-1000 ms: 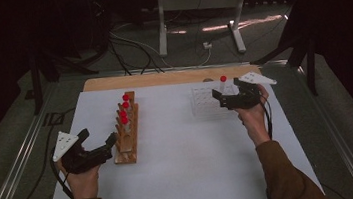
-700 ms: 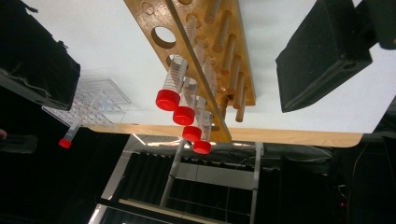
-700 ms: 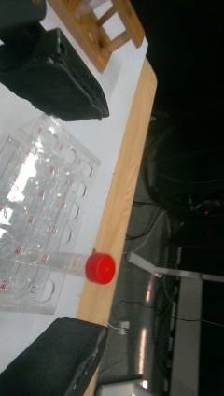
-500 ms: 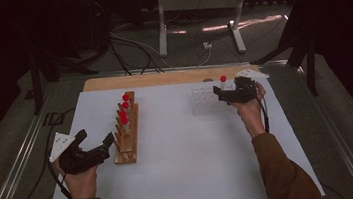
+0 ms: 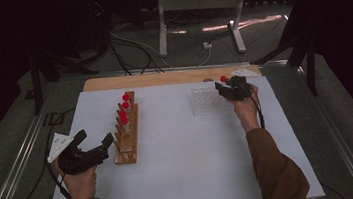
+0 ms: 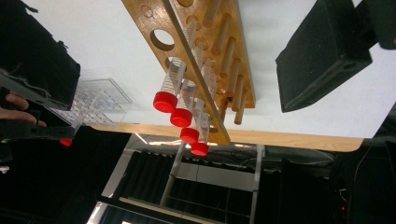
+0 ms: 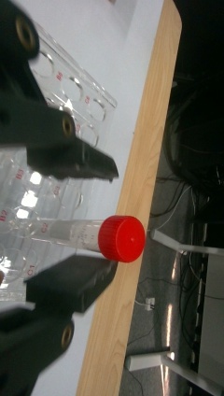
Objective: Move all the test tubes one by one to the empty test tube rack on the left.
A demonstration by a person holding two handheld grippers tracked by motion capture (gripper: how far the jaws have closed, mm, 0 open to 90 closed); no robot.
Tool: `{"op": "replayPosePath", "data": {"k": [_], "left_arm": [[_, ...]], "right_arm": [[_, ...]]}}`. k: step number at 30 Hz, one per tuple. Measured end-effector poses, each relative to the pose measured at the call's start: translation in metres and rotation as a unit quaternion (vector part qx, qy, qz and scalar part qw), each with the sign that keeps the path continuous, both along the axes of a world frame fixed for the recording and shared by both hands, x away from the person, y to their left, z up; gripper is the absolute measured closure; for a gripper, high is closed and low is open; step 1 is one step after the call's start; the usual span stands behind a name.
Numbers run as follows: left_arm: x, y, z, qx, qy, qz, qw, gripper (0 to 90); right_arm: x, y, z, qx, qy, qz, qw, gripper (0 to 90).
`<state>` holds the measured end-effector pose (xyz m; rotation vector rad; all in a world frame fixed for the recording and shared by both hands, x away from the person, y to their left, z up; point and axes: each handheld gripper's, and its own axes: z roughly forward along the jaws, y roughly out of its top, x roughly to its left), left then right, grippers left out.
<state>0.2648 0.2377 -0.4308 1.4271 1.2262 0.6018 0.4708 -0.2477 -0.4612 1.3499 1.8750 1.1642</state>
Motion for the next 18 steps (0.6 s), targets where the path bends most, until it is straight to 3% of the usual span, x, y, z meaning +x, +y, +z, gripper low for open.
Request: {"op": "replayPosePath", "data": {"k": [11,18], "left_arm": [[-0.0003,0.0015,-0.0014,-0.007,0.002,-0.001,1.0000,0.5],[-0.0007,0.0017,-0.0015,-0.012,0.002,0.000,0.9999,0.5]], "right_arm": [[0.0079,0.0006,-0.0020,-0.012,0.012,-0.026,0.9995,71.3],[0.0058,-0.0007,0.0020,-0.009,0.001,-0.032,0.9995,73.9]]}}
